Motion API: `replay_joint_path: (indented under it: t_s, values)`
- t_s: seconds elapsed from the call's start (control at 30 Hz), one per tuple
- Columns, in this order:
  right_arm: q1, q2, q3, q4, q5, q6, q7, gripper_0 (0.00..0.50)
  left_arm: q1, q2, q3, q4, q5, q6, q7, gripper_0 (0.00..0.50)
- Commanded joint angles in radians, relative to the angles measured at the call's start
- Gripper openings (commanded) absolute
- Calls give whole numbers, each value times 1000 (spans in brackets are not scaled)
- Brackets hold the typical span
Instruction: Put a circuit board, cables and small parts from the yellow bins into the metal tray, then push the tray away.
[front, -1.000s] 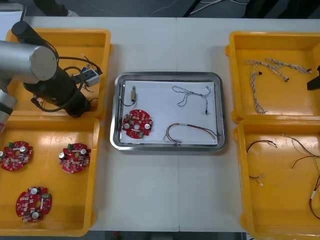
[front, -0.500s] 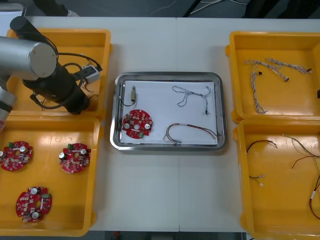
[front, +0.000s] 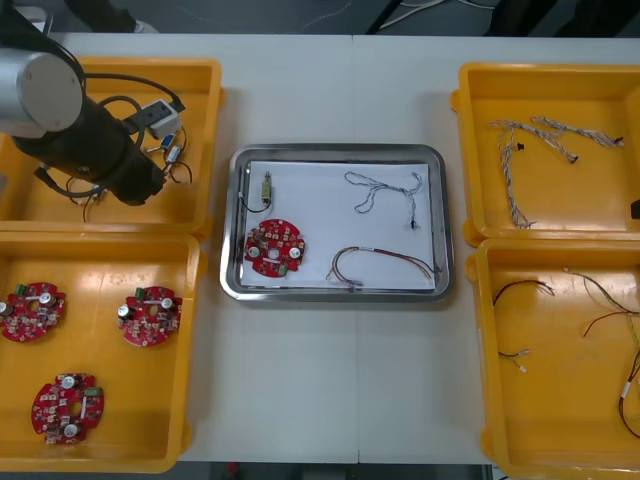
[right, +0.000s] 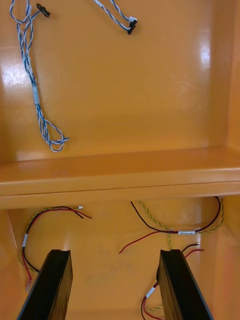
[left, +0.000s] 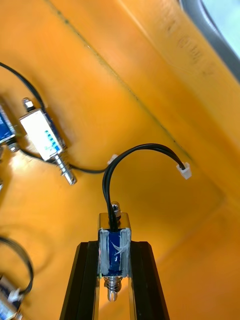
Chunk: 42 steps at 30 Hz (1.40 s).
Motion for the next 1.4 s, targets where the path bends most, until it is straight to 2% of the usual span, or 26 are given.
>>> replay_joint_path:
  t_s: [0.03, 0.37, 0.63, 0.9, 1.03, 1.4]
  values:
    - [22, -44, -39, -47, -16, 4, -29, 500, -46, 20, 54, -99, -16, 61, 76, 0]
    - [22, -44, -39, -47, -21, 4, -27, 500, -46, 28, 112, -246, -10, 221, 297, 0]
    - [22, -44, -39, -47, -21, 4, -27, 500, -46, 26, 86, -374, 6, 302, 581, 0]
    - [22, -44, -39, -47, -21, 4, -27, 500, -63, 20, -24, -459, 3, 304, 866, 0]
    - [22, -44, -39, -47, -21, 4, -27, 500, -88, -4, -87, -470, -42, 305, 961, 0]
    - [22, -44, -39, -47, -21, 4, -27, 500, -180, -87, -276, -394, -137, 216, 1219, 0]
